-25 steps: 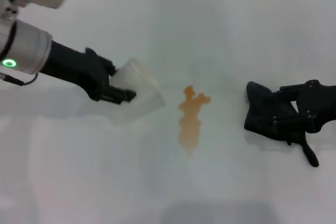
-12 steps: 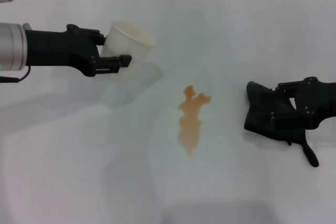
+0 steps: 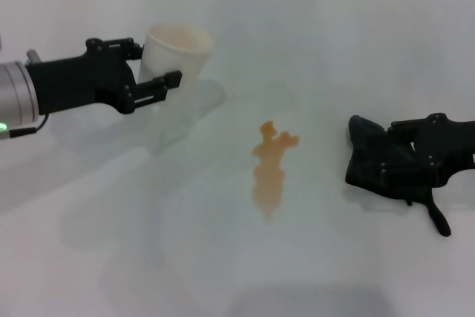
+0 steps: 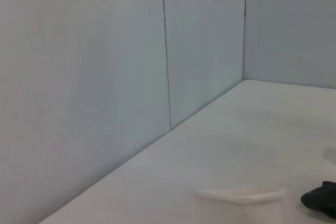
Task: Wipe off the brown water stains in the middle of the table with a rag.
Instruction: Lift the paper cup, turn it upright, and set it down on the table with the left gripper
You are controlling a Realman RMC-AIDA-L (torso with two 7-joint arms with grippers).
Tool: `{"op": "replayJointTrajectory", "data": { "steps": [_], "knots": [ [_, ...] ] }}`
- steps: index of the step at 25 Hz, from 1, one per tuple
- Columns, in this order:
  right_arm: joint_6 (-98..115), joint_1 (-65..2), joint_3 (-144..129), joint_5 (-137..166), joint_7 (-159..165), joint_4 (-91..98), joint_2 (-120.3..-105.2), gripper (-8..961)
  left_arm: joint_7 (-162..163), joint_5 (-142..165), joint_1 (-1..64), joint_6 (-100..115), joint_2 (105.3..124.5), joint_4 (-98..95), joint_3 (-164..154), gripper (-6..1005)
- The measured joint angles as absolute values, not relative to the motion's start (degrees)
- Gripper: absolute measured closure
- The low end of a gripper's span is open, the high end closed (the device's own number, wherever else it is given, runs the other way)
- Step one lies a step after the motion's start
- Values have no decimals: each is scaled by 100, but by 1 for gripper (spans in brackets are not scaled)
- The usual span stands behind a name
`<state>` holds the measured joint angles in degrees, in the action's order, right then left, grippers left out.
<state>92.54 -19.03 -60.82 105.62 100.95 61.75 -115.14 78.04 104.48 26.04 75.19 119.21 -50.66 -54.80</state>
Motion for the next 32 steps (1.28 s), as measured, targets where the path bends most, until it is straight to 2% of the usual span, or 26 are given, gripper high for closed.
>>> {"op": "replayJointTrajectory", "data": {
  "steps": [12, 32],
  "knots": [
    [9102, -1975, -6091, 10594, 9907, 6078, -11514, 320, 6231, 9790, 2500, 7177, 11918, -3954, -5440, 444],
    [8900, -2004, -6170, 10694, 9691, 6062, -11514, 320, 5408, 9692, 2490, 6743, 11939, -3297, -5468, 443]
  ]
}}
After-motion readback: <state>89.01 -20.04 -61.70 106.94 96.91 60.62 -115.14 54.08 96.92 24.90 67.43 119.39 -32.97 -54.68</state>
